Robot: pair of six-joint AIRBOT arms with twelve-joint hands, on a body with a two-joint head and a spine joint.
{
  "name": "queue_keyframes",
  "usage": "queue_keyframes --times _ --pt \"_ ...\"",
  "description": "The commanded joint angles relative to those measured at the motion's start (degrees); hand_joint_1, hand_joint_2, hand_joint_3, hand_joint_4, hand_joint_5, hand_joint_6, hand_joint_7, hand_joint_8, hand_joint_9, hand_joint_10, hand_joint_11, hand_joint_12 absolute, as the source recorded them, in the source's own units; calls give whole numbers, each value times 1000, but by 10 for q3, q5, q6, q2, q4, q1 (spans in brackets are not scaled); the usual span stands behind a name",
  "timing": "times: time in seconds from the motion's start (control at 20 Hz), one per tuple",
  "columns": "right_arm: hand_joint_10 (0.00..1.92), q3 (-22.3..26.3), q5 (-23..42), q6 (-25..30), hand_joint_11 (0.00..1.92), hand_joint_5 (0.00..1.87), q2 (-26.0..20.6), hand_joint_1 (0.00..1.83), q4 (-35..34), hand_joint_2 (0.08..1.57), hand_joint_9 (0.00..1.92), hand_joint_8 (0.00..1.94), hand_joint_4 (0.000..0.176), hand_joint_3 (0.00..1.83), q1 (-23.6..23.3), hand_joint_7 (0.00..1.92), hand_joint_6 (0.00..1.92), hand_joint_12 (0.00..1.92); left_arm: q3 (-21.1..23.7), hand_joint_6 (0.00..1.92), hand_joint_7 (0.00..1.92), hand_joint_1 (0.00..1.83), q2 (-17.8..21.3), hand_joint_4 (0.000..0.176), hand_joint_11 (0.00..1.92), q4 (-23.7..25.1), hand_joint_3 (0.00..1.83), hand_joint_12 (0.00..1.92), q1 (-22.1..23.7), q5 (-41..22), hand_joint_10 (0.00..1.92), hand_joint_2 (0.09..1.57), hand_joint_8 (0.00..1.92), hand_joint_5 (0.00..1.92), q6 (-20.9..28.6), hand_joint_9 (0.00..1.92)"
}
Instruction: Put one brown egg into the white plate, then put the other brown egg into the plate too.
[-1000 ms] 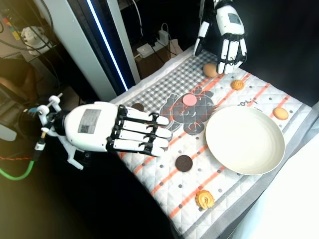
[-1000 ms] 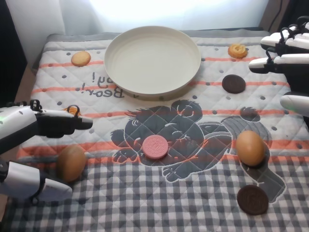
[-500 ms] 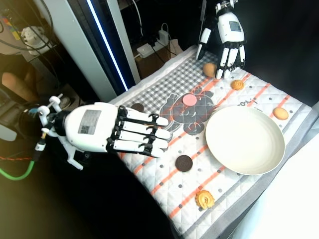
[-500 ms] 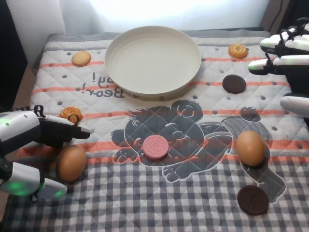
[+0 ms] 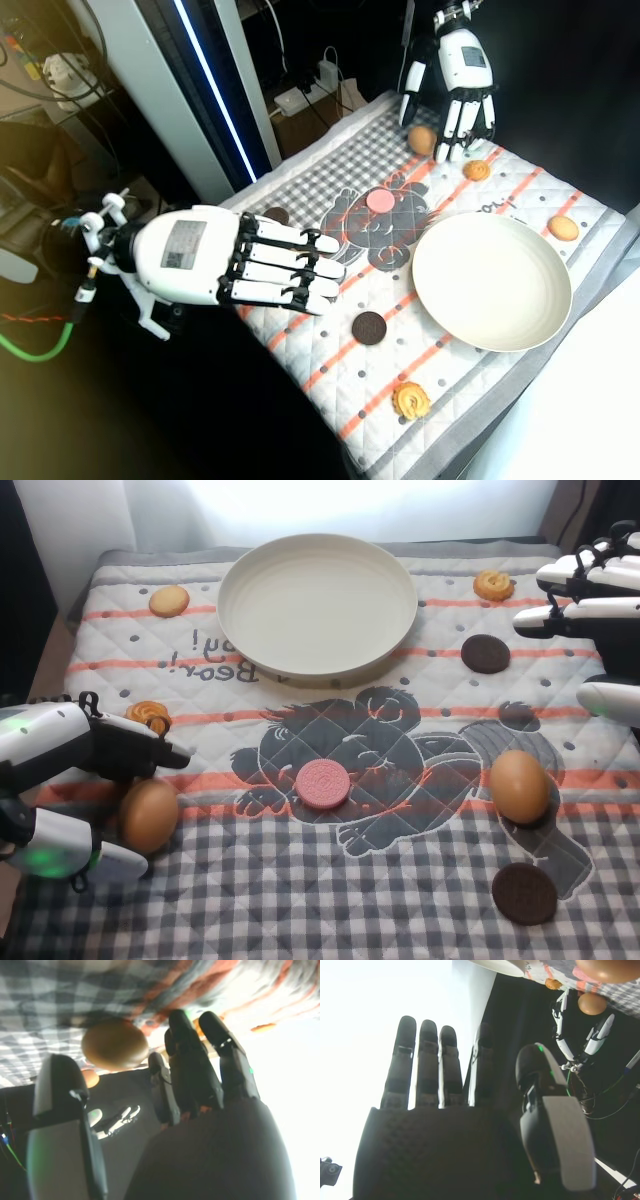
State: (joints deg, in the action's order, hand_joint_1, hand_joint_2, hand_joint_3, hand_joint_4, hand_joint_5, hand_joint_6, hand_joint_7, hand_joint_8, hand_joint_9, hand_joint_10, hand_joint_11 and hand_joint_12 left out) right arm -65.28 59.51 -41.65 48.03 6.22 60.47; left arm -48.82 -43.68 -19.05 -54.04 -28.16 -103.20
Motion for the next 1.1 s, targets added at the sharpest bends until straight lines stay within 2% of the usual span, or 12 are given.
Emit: queue_keyframes --times 0.0,0.15,0.2,0.25,0.3,0.45,0.6,0.65,0.7,0.75,0.95,1.05 --pt "6 -4 66 2 80 433 -1 271 -19 1372 289 3 143 1 -3 269 3 646 -3 14 838 1077 -5 94 217 4 0 1003 5 -39 62 860 37 708 3 837" --pt "2 -4 66 2 76 430 -1 282 -19 1375 284 3 147 1 -3 270 1 645 -6 8 930 1093 -13 80 258 3 4 1041 7 -35 180 876 31 793 3 862" --pt "5 -4 66 2 83 429 -1 284 -19 1377 292 3 149 2 -3 272 1 648 -7 11 947 1085 -16 82 214 4 2 1088 9 -33 498 901 12 804 3 720" --pt "5 -4 66 2 83 429 -1 284 -19 1377 292 3 149 2 -3 272 1 648 -8 11 947 1085 -19 82 214 5 2 1088 11 -32 498 901 12 804 3 720" --pt "2 -4 66 2 85 426 -1 304 -19 1378 288 1 150 1 -3 272 0 644 -9 2 976 1069 -24 87 244 6 0 1069 14 -32 663 905 20 810 3 687" --pt "3 -4 66 2 92 431 -1 317 -19 1373 296 3 151 0 -2 279 1 638 -11 0 968 1057 -30 98 218 9 3 1078 18 -31 728 904 16 768 3 668" --pt "6 -3 66 2 112 443 -1 313 -19 1373 306 6 144 0 -2 293 5 642 -11 10 983 1052 -31 71 235 9 6 1122 19 -31 764 922 25 799 3 681" --pt "4 -3 66 2 104 441 -1 317 -19 1377 303 4 143 1 -2 290 3 639 -11 537 1049 1103 -31 53 244 9 17 1229 19 -32 771 1008 54 1085 3 736" --pt "6 -3 66 2 106 444 -1 320 -20 1377 309 6 140 1 -2 295 4 641 -11 456 968 1232 -31 0 284 7 9 1395 21 -38 984 1073 1002 1163 3 760" --pt "5 -3 66 2 107 443 -1 321 -20 1376 309 5 141 0 -2 295 3 641 -11 502 924 1255 -29 0 292 7 0 1497 24 -43 1159 1105 1252 1137 3 731" --pt "2 -4 66 2 108 450 -1 315 -22 1375 304 3 125 0 -1 295 5 636 -13 673 923 1256 -24 0 391 15 1 1589 55 -68 1355 1136 1345 1003 4 687" --pt "0 -5 66 2 103 448 1 293 -22 1377 295 1 118 1 -1 291 2 627 -22 569 983 1266 -27 0 431 16 0 1449 80 -88 1164 1105 1228 1075 4 766"
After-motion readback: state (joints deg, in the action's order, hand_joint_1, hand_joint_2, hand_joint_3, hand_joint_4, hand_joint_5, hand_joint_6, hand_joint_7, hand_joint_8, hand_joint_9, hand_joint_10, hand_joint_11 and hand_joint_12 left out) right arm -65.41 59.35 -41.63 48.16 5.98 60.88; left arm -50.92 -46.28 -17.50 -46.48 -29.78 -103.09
